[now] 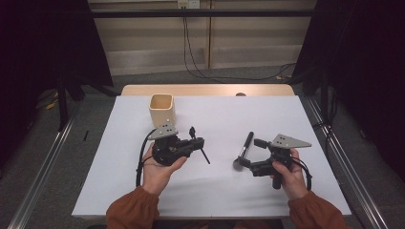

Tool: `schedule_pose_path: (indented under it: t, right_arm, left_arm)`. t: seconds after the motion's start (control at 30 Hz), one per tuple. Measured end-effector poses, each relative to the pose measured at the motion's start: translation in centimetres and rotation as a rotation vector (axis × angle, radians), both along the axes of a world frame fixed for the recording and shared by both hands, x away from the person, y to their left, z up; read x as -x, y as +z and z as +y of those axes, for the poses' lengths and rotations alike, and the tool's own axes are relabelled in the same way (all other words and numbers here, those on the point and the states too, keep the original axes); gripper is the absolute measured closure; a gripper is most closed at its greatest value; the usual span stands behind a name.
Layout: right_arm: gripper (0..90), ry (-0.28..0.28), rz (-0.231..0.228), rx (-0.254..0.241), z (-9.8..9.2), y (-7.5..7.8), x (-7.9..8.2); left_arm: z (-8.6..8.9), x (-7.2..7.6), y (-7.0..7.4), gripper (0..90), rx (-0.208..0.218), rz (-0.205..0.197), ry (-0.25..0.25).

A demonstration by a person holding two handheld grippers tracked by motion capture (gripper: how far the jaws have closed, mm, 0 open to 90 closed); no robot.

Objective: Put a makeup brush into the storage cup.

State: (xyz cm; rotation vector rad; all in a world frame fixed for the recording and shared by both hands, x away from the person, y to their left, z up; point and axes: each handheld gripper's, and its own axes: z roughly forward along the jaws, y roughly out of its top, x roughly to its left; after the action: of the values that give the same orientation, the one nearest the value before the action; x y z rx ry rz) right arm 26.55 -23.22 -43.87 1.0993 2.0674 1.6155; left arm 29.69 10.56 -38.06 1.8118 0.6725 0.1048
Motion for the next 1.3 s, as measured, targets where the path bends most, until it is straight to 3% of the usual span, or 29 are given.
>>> schedule_pose_path:
  t: [0.17,0.33,0.47,0.73,0.97,1.17,1.3]
  right_arm:
    - [0.0,-0.068,-0.048,0.001,-0.8,-0.3,0.6]
    - [0.0,-0.094,-0.080,0.005,-1.5,-0.5,1.2]
    - [0.0,-0.111,-0.067,0.028,-2.1,-0.7,1.7]
    - [0.0,-0.158,-0.033,0.019,-3.5,-1.0,2.7]
    - [0.0,-0.194,-0.049,0.020,-4.7,-1.3,4.0]
    - [0.0,-0.189,-0.057,0.038,-4.9,-1.3,4.5]
    - [0.0,-0.185,-0.054,0.044,-4.8,-1.6,4.4]
  left_arm:
    - [0.5,0.0,0.0,85.6,-0.026,0.012,0.000]
    - [1.3,-0.3,0.4,85.6,-0.053,0.026,0.011]
    - [2.3,-0.6,0.7,85.6,-0.067,0.023,0.028]
    - [4.5,-1.1,1.0,85.6,-0.072,0.040,0.071]
    - [6.2,-1.6,1.1,85.6,-0.099,0.052,0.102]
    - [7.6,-2.3,1.8,85.6,-0.109,0.050,0.136]
    - [8.1,-2.9,2.7,85.6,-0.094,0.027,0.148]
